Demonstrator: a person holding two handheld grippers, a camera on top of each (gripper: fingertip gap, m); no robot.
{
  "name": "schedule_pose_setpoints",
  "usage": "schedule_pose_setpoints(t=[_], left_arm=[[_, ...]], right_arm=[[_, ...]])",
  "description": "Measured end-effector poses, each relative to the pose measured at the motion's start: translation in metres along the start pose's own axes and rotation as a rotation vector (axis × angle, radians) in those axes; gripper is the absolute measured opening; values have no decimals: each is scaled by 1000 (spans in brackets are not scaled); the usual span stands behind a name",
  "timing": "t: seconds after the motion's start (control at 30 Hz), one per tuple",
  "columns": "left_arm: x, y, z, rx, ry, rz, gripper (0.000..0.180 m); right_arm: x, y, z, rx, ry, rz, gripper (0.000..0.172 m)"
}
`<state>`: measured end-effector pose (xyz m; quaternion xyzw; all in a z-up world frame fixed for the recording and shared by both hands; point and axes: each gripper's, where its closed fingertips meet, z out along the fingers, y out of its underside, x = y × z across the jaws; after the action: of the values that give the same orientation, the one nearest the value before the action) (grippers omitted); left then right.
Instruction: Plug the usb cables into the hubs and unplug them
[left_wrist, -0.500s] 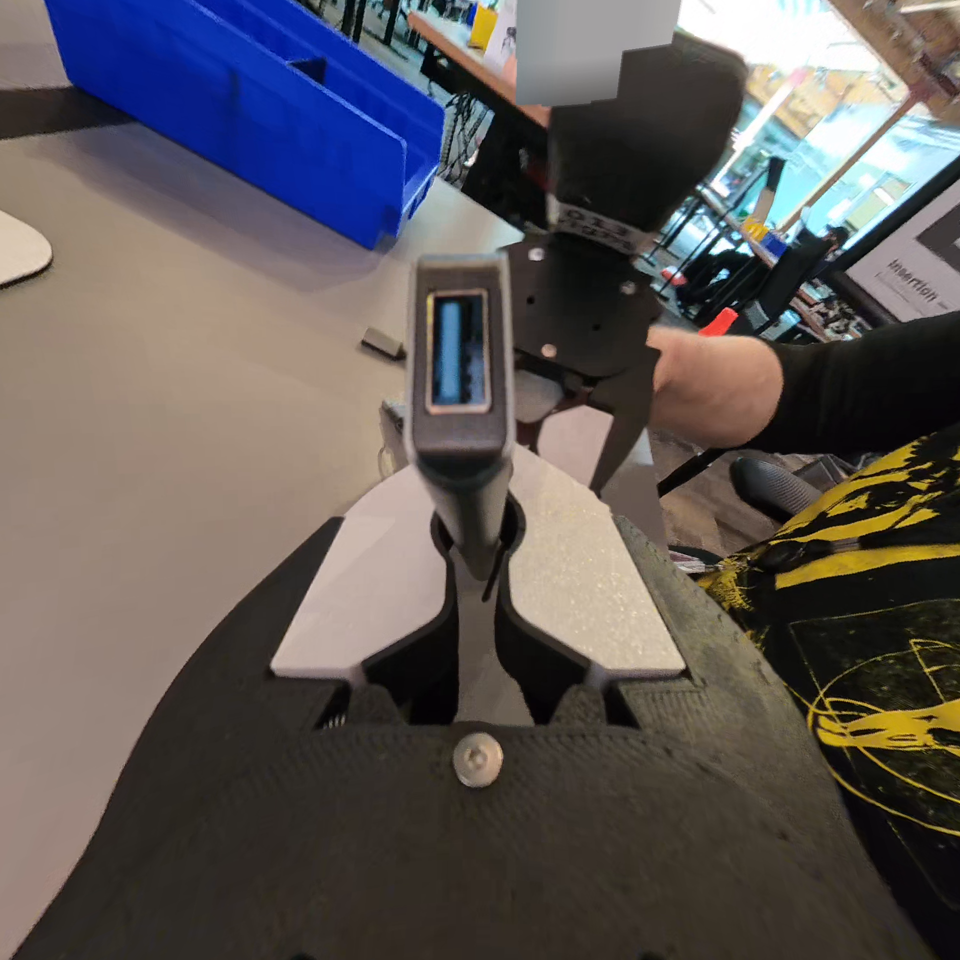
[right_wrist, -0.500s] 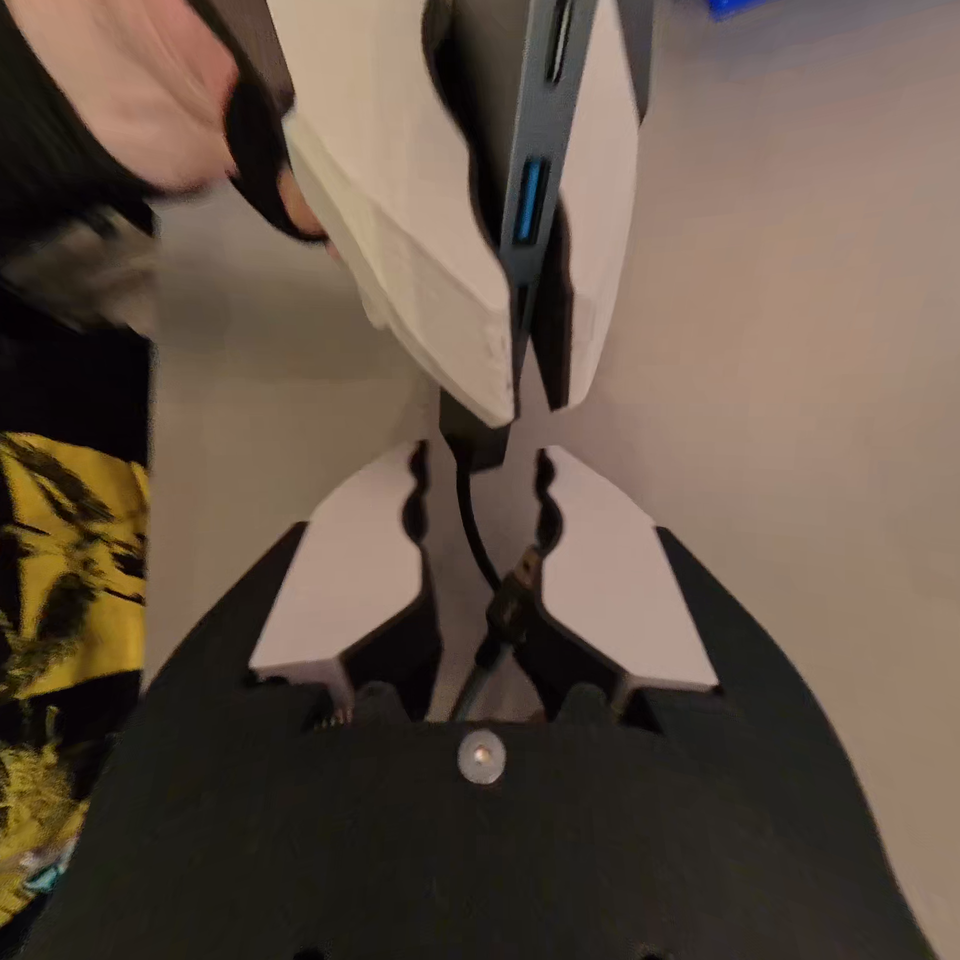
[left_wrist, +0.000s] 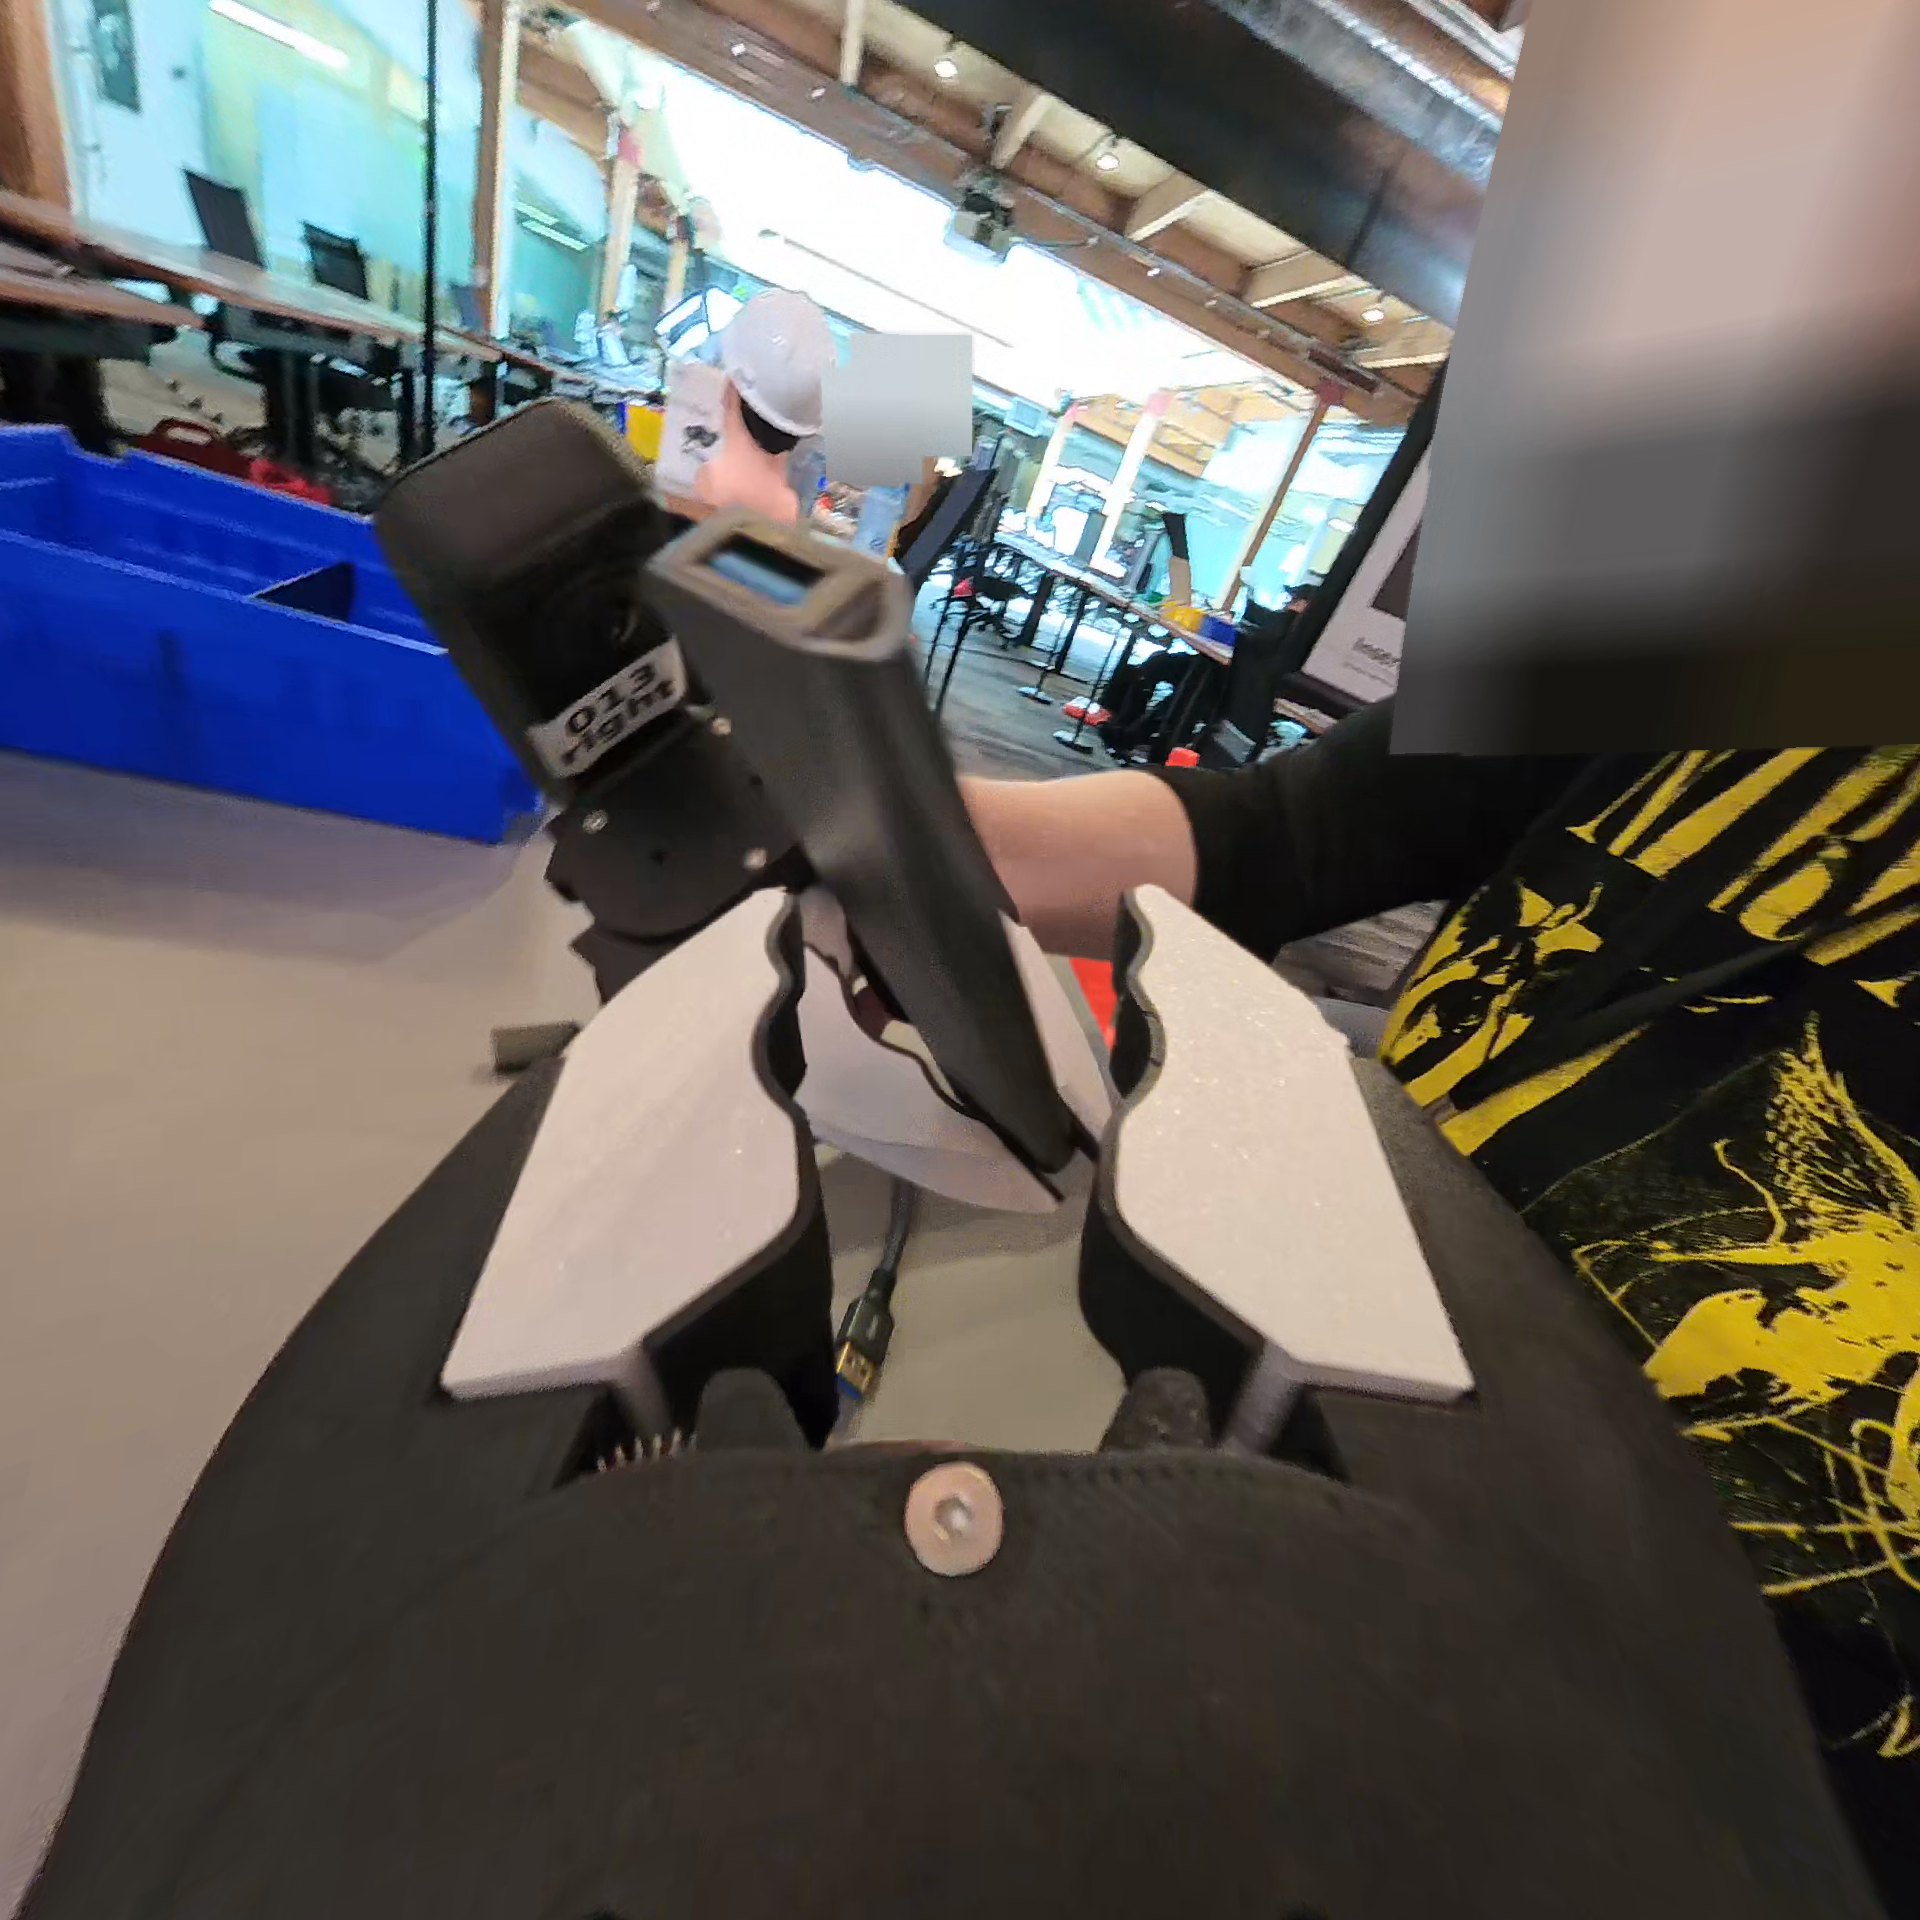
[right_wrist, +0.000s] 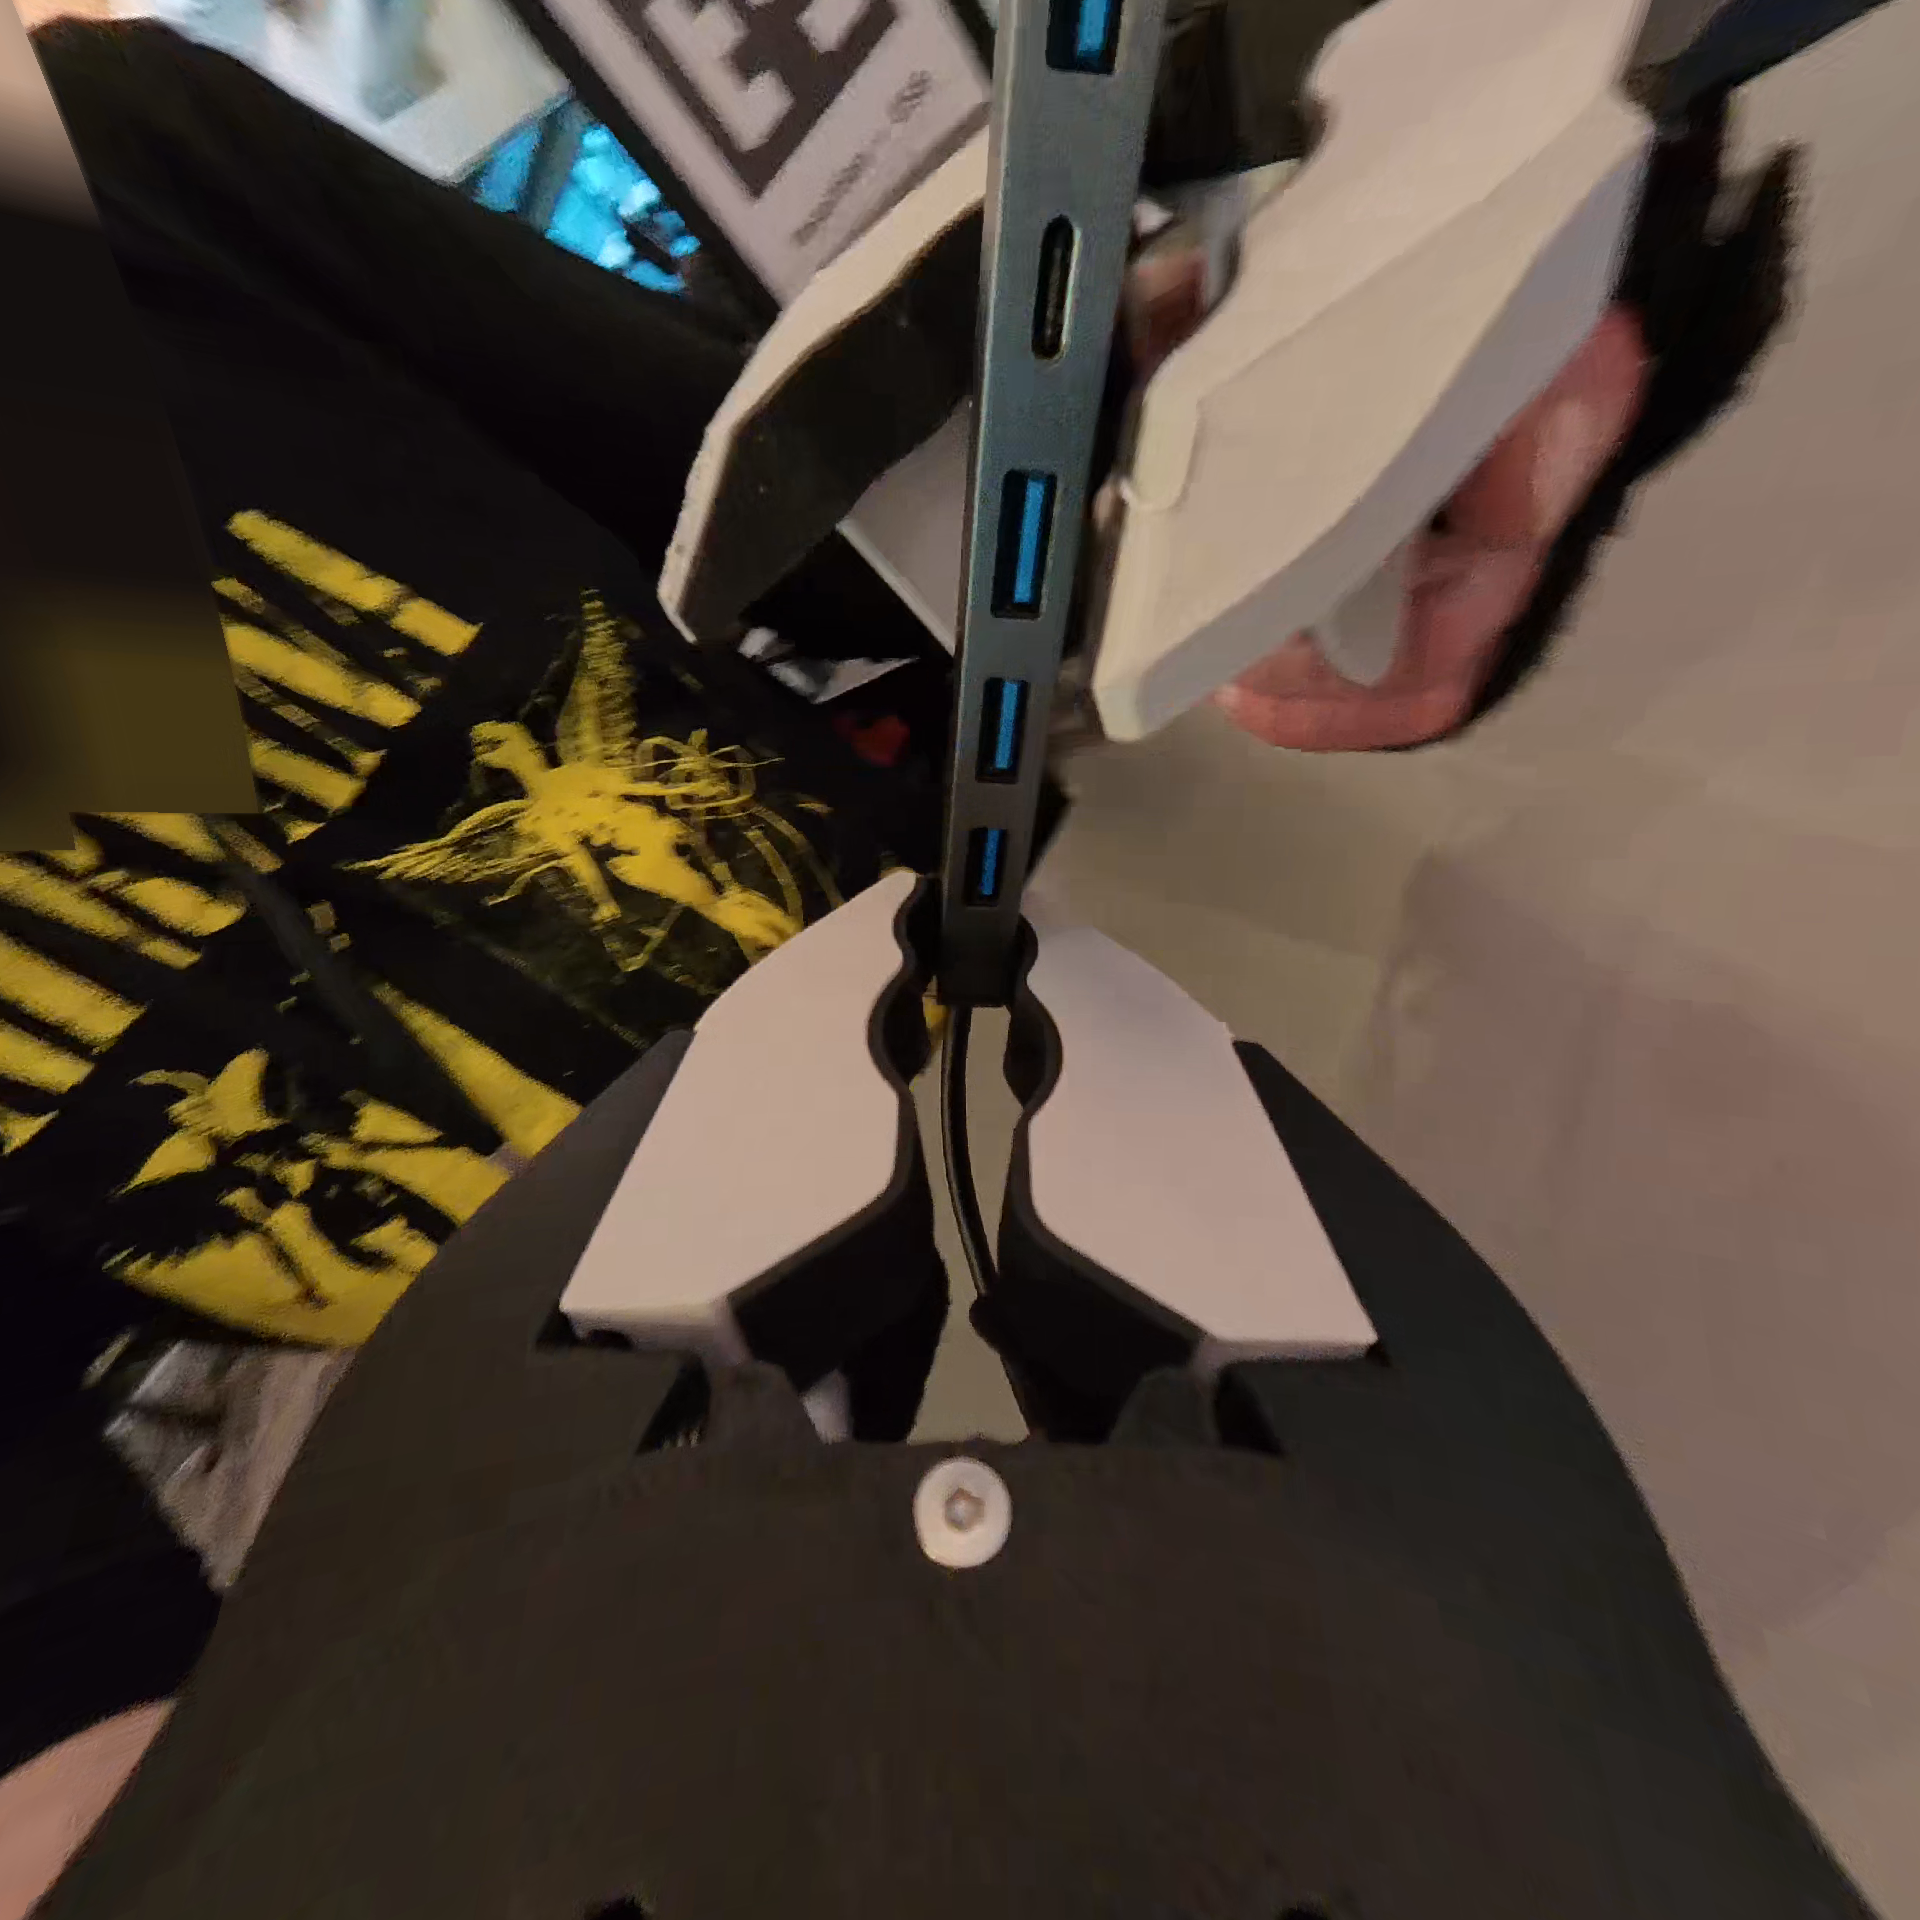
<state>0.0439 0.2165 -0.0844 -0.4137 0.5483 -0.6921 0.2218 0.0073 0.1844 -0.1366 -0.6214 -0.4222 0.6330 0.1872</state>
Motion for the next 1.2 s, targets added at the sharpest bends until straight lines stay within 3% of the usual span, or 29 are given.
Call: schedule_pose_setpoints(t=[0.07, 0.17, 0.4, 0.5, 0.6, 0.67, 0.7, 0.73, 0.83, 1.0, 1.07, 1.2], left_arm=[[9, -7, 5, 28, 66, 19, 54], [27, -9, 12, 29, 170, 59, 36], [30, -12, 14, 44, 176, 50, 35], [16, -20, 8, 71, 82, 38, 35], [-6, -26, 0, 103, -45, 13, 35], [-20, -29, -3, 133, -123, -23, 34], [-25, -30, -4, 148, -152, -35, 34], [-28, -31, -4, 164, -167, -40, 34], [-35, -31, -3, 172, -213, -50, 34], [-28, -31, -3, 154, -186, -52, 35], [-23, -36, -4, 183, -159, -46, 49], [-30, -36, -4, 140, -241, -27, 56]], right_arm=[[-10, 0, 4, -38, -84, 1, 10], [-25, 6, 10, -98, -222, 18, 10], [-29, 6, 13, -93, -310, 3, 10], [-14, -5, 8, -22, -187, 9, 14], [13, -15, -2, 27, 112, -38, 46], [30, -14, -8, -18, 364, -100, 65], [36, -15, -10, -38, 476, -135, 67], [42, -16, -12, -56, 583, -173, 64], [54, -17, -20, -89, 803, -239, 34], [40, -17, -17, -30, 666, -185, 31], [30, -16, -17, -36, 565, -144, 31], [29, -21, -32, -72, 636, -152, 31]])
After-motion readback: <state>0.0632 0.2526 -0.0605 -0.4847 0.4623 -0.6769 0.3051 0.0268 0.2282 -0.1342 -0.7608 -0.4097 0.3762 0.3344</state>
